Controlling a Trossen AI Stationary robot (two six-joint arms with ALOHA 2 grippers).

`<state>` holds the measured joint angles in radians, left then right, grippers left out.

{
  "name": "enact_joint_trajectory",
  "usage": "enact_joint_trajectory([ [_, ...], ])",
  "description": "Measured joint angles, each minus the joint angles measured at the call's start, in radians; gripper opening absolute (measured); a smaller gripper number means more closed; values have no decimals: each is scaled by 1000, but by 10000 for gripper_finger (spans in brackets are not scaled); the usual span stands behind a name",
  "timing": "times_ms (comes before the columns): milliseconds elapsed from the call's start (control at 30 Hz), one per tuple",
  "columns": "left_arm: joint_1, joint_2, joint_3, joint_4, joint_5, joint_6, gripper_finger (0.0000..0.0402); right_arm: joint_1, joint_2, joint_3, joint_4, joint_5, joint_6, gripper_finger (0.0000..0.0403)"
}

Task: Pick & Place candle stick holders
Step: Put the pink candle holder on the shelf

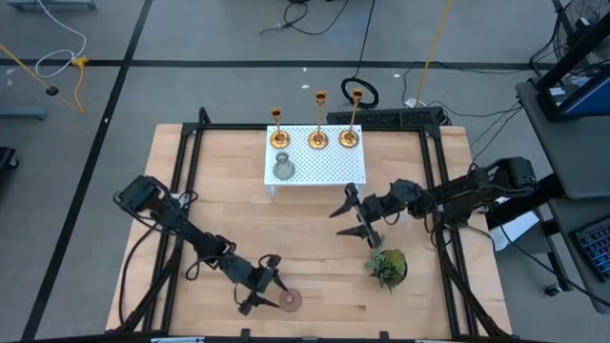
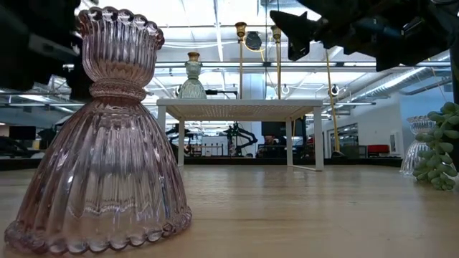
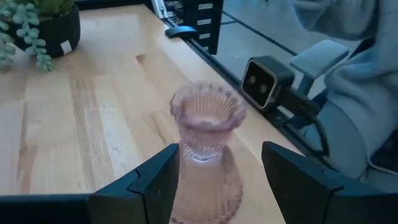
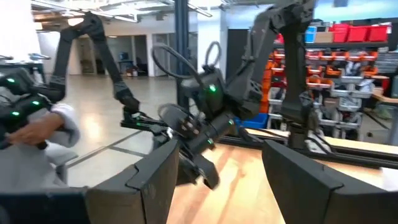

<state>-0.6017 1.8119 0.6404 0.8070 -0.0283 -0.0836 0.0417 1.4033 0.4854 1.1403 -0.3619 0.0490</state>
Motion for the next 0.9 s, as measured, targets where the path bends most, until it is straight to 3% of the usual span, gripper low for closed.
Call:
enact_joint_trajectory([
  [100,-5,66,11,53,-11,21,234,25,0,0,9,25,0,224],
  [300,-11,143,60,82,-130,56,234,60,0,0,5,155,-2,224],
  [900,15,165,101,183,-128,73,234,65,0,0,-1,156,-8,224],
])
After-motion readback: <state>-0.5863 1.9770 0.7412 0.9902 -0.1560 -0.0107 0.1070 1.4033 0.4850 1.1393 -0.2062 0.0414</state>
